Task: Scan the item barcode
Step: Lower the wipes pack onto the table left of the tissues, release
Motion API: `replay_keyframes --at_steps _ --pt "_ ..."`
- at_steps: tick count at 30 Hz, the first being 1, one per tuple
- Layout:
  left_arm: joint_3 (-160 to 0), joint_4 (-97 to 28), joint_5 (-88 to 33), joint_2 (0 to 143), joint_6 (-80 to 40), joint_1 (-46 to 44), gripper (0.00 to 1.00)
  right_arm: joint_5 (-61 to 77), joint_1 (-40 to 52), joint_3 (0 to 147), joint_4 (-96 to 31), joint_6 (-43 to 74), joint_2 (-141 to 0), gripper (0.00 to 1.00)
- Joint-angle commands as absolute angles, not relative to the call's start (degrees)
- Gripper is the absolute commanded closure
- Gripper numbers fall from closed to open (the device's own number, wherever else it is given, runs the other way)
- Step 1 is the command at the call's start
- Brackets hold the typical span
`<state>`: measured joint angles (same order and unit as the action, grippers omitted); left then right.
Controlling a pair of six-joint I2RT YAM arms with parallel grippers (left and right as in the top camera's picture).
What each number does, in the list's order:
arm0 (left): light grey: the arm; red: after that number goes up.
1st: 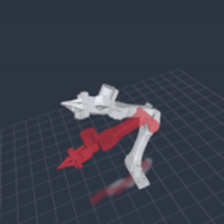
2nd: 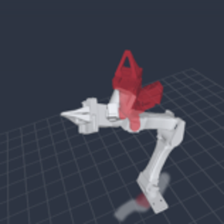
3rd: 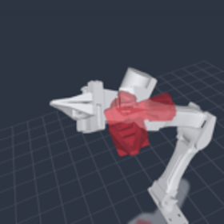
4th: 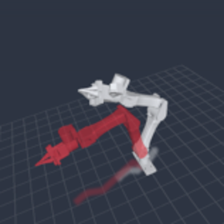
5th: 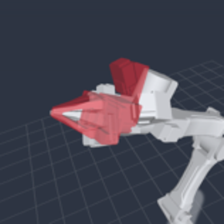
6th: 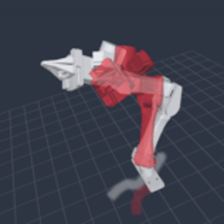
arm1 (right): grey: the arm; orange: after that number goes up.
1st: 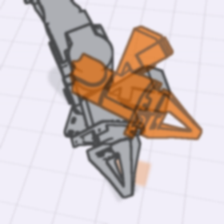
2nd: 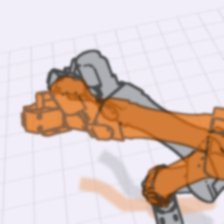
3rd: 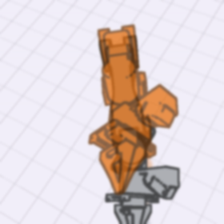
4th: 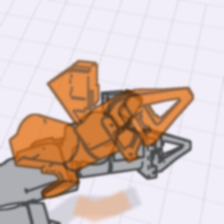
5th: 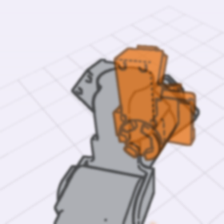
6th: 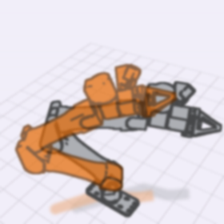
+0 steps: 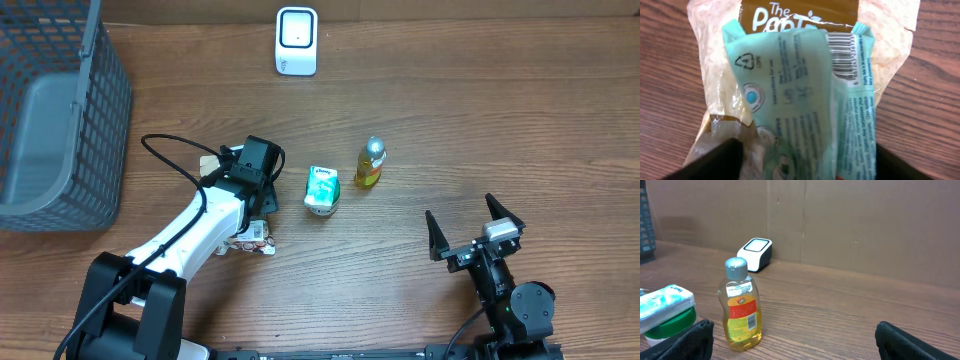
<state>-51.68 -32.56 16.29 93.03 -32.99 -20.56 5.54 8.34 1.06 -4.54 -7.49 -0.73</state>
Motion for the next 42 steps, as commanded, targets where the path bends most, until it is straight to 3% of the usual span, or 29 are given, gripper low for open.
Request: replay_keyframes --at_steps 1,10,12,14,22,27,33,39,42 --pt "-52.1 -33.2 16.5 93.1 -33.2 -20.8 0.18 5.2 8.2 0.4 -4.4 -7.4 -0.2 0.00" --pt "-64.7 -44.5 17.0 89.6 -30.6 -20.5 0.12 5.2 8.2 0.4 -4.4 -7.4 -0.2 0.00" --pt "-68.4 -46.9 17.0 88.9 -30.2 -20.5 0.02 5.2 8.2 0.4 -4.4 -7.4 -0.2 0.00" --pt "-71.9 -49.5 17.0 88.6 -30.2 -20.5 0.00 5.2 8.2 0.4 -4.4 -7.4 -0.2 0.00" --pt "-75.7 -56.9 12.4 88.7 -30.2 -19.3 0.00 5.2 8.2 0.4 -4.4 -7.4 -0.2 0.00" --pt "-75.4 -59.6 11.7 88.7 -30.2 -18.5 0.09 5.2 8.2 0.4 -4.4 -7.4 -0.2 0.00" --pt "-75.4 -57.0 11.7 88.7 -30.2 -14.4 0.01 5.2 8.2 0.4 -4.4 -7.4 -0.2 0.00" --pt "-75.4 -55.4 9.0 88.7 -30.2 -8.4 0.00 5.2 8.2 0.4 -4.4 -7.4 -0.2 0.00" --pt "-75.2 -55.6 3.2 88.8 -28.9 -6.5 0.11 5.2 8.2 0.4 -4.4 -7.4 -0.2 0.00"
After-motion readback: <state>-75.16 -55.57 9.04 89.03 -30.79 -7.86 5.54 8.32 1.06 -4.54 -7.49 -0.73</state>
